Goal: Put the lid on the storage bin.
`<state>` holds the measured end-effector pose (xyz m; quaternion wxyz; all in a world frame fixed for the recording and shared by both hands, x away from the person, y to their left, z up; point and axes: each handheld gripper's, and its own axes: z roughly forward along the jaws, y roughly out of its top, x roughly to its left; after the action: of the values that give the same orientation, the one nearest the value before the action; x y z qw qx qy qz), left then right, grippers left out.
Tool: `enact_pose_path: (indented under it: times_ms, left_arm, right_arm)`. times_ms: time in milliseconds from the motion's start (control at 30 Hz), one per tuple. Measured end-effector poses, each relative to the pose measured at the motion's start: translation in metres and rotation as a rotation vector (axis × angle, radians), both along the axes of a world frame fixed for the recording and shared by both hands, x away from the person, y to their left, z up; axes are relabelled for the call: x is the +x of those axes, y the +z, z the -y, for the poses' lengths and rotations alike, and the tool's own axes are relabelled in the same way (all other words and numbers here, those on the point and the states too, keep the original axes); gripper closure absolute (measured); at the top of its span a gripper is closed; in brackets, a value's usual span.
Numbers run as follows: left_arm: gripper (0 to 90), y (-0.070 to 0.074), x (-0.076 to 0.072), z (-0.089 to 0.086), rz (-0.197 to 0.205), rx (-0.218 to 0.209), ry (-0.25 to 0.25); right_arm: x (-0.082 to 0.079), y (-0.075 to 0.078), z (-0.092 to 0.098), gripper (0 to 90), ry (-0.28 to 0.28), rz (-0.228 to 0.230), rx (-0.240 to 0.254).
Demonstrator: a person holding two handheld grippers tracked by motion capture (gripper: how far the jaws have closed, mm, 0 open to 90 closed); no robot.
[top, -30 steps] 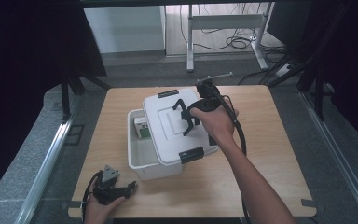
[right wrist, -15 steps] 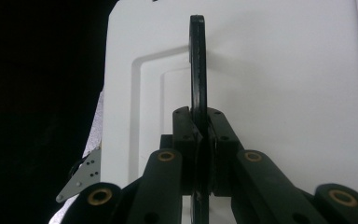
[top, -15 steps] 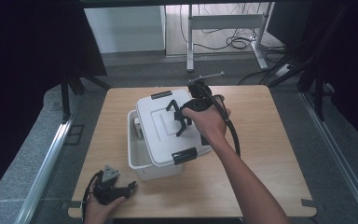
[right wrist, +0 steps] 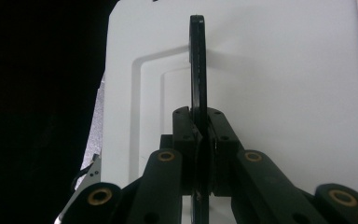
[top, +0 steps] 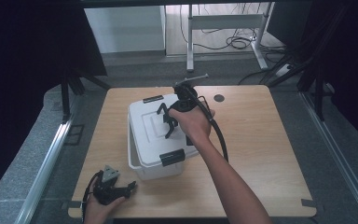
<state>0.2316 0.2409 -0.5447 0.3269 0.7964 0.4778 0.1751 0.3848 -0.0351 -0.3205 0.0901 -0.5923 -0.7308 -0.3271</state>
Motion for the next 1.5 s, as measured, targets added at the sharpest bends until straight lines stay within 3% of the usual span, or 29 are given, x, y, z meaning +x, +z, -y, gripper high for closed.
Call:
enact_pose_path:
  times_ms: [500,800,967,1500]
  left_arm:
    - [15.1,0.0,0.0,0.0,0.0,0.002,-0.007]
    - [15.0,0.0,0.001,0.0,0.0,0.0,-0.012]
    - [15.0,0.0,0.001,0.0,0.0,0.0,-0.012]
    - [15.0,0.0,0.001,0.0,-0.002,0.003,-0.014]
  right_arm:
    - [0.014,-0.021,-0.03,84.3,-0.072,-0.07,-0.026]
    - [0.022,-0.036,-0.037,84.4,-0.115,-0.097,-0.056]
    - [0.021,-0.036,-0.036,84.4,-0.114,-0.101,-0.042]
    - [0.013,-0.034,-0.038,84.3,-0.109,-0.094,-0.073]
